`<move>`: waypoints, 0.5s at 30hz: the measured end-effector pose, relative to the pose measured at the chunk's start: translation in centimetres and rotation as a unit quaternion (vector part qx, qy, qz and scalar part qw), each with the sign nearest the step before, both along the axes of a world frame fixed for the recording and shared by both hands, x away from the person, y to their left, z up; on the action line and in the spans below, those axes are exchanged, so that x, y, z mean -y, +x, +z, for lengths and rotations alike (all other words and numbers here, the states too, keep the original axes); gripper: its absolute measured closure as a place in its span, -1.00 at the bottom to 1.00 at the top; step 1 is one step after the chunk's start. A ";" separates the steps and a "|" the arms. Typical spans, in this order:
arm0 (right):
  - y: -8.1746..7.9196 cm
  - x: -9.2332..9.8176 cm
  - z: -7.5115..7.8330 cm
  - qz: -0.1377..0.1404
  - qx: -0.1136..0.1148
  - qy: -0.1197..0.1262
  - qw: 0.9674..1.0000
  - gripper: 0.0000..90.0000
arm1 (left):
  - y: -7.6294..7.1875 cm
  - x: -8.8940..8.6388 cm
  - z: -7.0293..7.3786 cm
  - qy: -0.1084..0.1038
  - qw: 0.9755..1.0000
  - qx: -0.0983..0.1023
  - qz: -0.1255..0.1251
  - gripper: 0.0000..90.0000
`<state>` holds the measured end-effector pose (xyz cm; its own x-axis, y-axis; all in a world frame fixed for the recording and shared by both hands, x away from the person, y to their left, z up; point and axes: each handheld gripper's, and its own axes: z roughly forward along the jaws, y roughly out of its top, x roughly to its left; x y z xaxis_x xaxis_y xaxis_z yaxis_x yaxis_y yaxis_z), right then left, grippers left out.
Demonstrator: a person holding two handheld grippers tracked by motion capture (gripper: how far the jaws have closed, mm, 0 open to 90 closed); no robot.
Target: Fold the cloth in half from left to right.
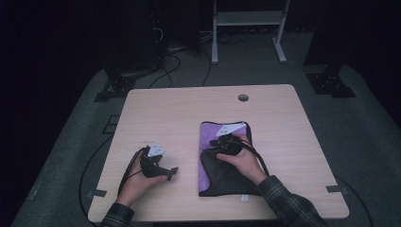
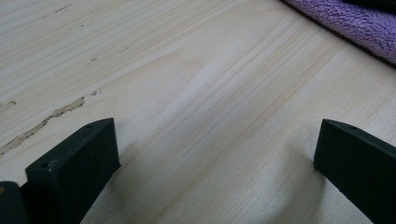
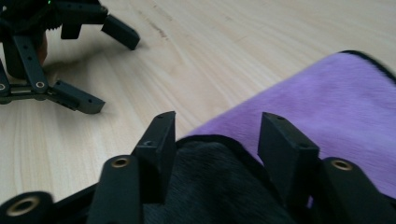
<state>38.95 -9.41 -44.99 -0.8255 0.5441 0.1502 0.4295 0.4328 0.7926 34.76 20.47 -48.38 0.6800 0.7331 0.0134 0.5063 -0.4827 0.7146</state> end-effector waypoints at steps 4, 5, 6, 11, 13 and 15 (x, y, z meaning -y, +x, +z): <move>-0.2 -1.0 -0.5 0.002 -0.001 -0.008 1.000 -0.04 | 0.0 0.0 0.0 0.000 1.000 0.000 0.000 -1.00; -0.3 -1.6 -1.0 0.004 -0.001 -0.017 1.000 -0.06 | 0.0 0.0 0.0 0.000 1.000 0.000 0.000 -1.00; -0.3 -1.8 -1.2 0.004 -0.003 -0.020 1.000 -0.06 | 0.0 0.0 0.0 0.000 1.000 0.000 0.000 -1.00; -0.5 -2.4 -2.0 0.006 0.006 -0.049 0.999 0.10 | 0.0 0.0 0.0 0.000 1.000 0.000 0.000 -1.00; -0.5 -2.3 -2.1 0.001 0.007 -0.052 0.999 0.29 | 0.0 0.0 0.0 0.000 1.000 0.000 0.000 -1.00; -0.5 -2.0 -2.0 -0.005 0.012 -0.052 0.999 0.53 | 0.0 0.0 0.0 0.000 1.000 0.000 0.000 -1.00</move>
